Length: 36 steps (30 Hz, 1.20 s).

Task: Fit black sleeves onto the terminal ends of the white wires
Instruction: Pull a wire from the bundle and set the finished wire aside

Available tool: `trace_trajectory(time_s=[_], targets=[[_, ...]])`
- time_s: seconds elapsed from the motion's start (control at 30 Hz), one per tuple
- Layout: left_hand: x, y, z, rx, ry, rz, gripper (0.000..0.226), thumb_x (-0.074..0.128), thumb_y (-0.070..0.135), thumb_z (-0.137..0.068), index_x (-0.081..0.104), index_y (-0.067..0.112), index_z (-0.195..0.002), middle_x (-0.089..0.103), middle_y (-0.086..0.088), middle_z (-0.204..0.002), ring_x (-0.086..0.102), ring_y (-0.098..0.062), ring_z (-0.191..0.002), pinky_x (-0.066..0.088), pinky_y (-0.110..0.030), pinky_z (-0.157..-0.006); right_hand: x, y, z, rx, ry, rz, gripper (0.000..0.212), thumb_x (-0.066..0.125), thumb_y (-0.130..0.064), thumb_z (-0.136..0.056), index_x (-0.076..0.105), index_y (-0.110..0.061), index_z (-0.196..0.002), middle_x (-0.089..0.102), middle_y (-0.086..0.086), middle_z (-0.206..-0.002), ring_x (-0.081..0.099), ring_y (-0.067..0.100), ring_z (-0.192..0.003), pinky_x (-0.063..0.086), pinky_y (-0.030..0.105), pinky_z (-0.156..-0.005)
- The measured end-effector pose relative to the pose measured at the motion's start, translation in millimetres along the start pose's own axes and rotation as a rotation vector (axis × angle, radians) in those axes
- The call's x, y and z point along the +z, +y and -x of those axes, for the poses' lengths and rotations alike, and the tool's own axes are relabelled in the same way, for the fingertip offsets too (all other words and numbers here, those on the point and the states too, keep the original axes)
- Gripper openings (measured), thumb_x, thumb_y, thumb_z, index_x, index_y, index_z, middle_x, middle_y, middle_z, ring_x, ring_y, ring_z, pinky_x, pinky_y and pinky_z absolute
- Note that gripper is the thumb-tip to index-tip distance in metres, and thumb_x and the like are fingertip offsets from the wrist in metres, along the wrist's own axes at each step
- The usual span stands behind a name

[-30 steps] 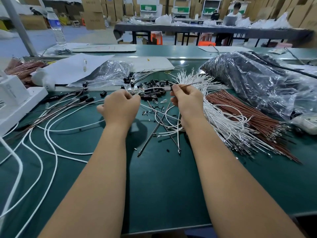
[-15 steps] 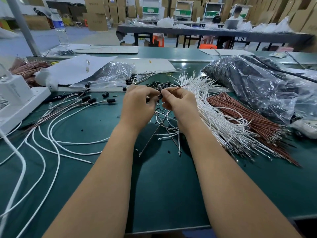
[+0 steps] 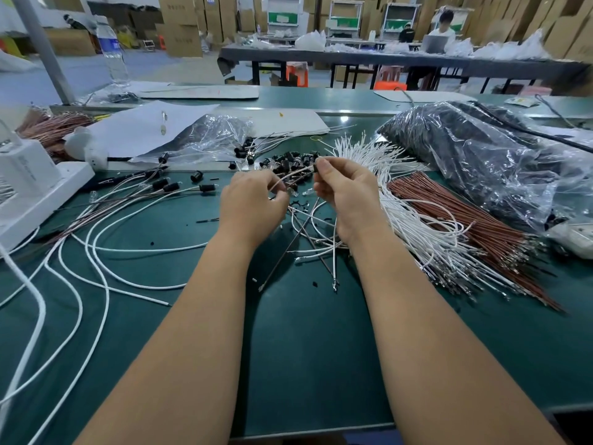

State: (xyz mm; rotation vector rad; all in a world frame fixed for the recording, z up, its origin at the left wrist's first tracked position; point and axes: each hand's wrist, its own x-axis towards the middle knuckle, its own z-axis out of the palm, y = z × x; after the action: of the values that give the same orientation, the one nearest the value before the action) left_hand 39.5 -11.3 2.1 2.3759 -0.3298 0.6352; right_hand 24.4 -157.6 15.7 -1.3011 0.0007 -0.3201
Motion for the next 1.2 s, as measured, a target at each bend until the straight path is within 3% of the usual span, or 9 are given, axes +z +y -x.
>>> trace_trajectory(time_s=[0.13,0.23,0.3,0.4,0.63,0.8,1.2], targets=[[1.0,8.3,1.3,0.086,-0.029,0.189,0.012,0.063,0.016,-0.089,0.069,0.011,-0.097,0.067,0.003,-0.088,0.059,-0.011,-0.083,0.037,-0.004,-0.068,8.8,2.1,4.4,-0.037,-0.107,0.092,0.011,0.064,-0.001,-0.089,0.070,-0.011,-0.085,0.069,-0.003,-0.067,0.064,0.004,-0.059,0.050,0.016,-0.059],[2.2,5.9,1.2,0.039,-0.006,0.243,0.008,0.064,0.016,-0.088,0.070,0.011,-0.088,0.066,0.003,-0.077,0.057,-0.007,-0.071,0.040,-0.015,-0.063,9.8,1.7,5.6,-0.050,-0.089,0.112,0.012,0.065,-0.002,-0.088,0.070,-0.012,-0.084,0.067,-0.004,-0.066,0.063,0.004,-0.058,0.050,0.016,-0.058],[1.2,4.6,0.7,-0.064,-0.018,0.349,0.008,0.064,0.016,-0.087,0.066,0.015,-0.079,0.058,0.010,-0.064,0.049,0.002,-0.056,0.038,-0.015,-0.056,8.9,1.0,5.1,-0.044,-0.062,0.112,0.011,0.065,-0.004,-0.088,0.070,-0.013,-0.084,0.066,-0.004,-0.066,0.060,0.006,-0.058,0.050,0.017,-0.059],[-1.0,7.0,0.4,-0.109,-0.053,0.468,0.015,0.064,0.014,-0.088,0.064,0.018,-0.073,0.053,0.010,-0.055,0.043,0.003,-0.045,0.035,-0.010,-0.049,9.1,0.0,5.3,-0.030,-0.058,0.107,0.009,0.065,-0.005,-0.089,0.070,-0.012,-0.084,0.065,-0.002,-0.067,0.059,0.007,-0.058,0.051,0.019,-0.059],[-1.0,11.6,1.8,-0.090,-0.067,0.519,0.009,0.065,0.015,-0.090,0.069,0.009,-0.084,0.068,-0.010,-0.074,0.056,-0.010,-0.062,0.046,-0.021,-0.059,9.5,0.0,7.5,0.019,-0.119,0.142,0.007,0.066,-0.008,-0.089,0.069,-0.013,-0.085,0.065,0.000,-0.069,0.057,0.007,-0.055,0.050,0.019,-0.058],[-1.4,9.3,1.9,-0.069,-0.005,0.532,0.013,0.064,0.014,-0.090,0.066,0.018,-0.077,0.063,0.002,-0.065,0.052,0.000,-0.053,0.043,-0.012,-0.053,6.8,-1.2,3.6,0.013,-0.001,0.127,0.011,0.066,-0.023,-0.091,0.064,-0.013,-0.085,0.063,0.001,-0.072,0.057,0.009,-0.053,0.050,0.021,-0.057],[0.9,6.8,3.2,0.003,-0.018,0.414,0.002,0.071,0.012,-0.084,0.072,0.011,-0.082,0.063,0.000,-0.064,0.049,-0.004,-0.054,0.041,-0.014,-0.053,5.2,1.6,-0.2,-0.056,0.098,0.259,0.016,0.066,-0.020,-0.090,0.063,-0.016,-0.075,0.062,0.000,-0.071,0.055,0.004,-0.047,0.046,0.019,-0.054]])
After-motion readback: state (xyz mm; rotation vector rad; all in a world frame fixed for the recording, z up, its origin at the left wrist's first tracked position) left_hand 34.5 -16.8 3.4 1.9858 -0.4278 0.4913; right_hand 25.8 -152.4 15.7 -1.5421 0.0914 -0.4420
